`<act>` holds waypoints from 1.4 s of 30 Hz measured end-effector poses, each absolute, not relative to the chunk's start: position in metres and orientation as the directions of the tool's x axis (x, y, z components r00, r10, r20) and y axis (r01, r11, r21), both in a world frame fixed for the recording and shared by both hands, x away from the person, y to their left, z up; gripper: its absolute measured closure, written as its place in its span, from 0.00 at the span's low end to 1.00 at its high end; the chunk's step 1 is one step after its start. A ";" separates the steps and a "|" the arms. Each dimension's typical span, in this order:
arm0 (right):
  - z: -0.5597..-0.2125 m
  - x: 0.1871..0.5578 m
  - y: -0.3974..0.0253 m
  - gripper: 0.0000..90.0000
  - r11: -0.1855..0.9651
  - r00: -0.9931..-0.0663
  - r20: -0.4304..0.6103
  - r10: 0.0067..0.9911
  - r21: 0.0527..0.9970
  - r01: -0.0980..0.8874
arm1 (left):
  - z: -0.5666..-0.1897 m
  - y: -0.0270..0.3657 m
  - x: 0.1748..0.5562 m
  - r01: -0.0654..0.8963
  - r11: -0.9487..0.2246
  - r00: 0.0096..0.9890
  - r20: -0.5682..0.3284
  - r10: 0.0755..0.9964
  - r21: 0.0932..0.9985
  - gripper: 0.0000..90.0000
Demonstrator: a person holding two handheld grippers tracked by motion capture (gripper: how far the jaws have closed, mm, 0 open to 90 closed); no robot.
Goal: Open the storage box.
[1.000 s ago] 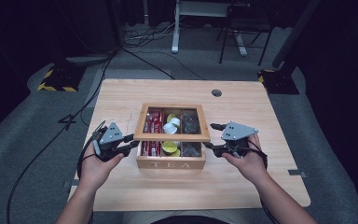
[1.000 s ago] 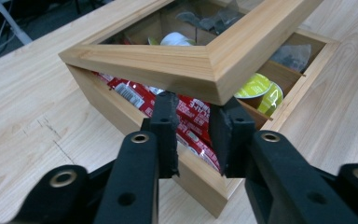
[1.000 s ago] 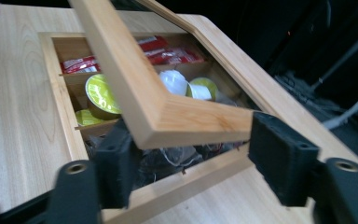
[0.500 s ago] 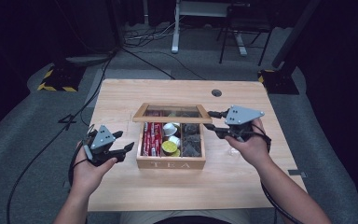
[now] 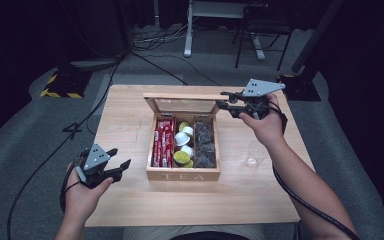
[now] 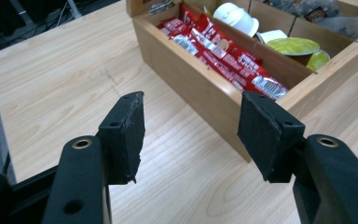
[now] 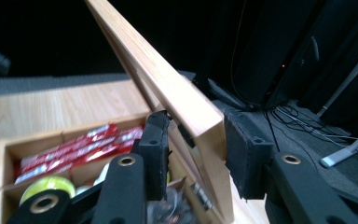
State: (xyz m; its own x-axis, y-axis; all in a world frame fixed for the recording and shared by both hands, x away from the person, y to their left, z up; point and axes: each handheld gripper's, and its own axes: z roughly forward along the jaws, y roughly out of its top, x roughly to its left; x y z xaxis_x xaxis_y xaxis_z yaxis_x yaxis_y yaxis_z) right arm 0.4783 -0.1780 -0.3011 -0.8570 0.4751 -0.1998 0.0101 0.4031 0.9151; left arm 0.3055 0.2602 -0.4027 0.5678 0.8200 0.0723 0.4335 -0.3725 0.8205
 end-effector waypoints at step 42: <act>-0.308 0.636 -0.149 0.51 0.222 -0.693 0.027 0.720 0.938 0.268 | -0.428 0.290 0.280 0.536 -0.260 0.497 -0.050 0.867 0.803 0.45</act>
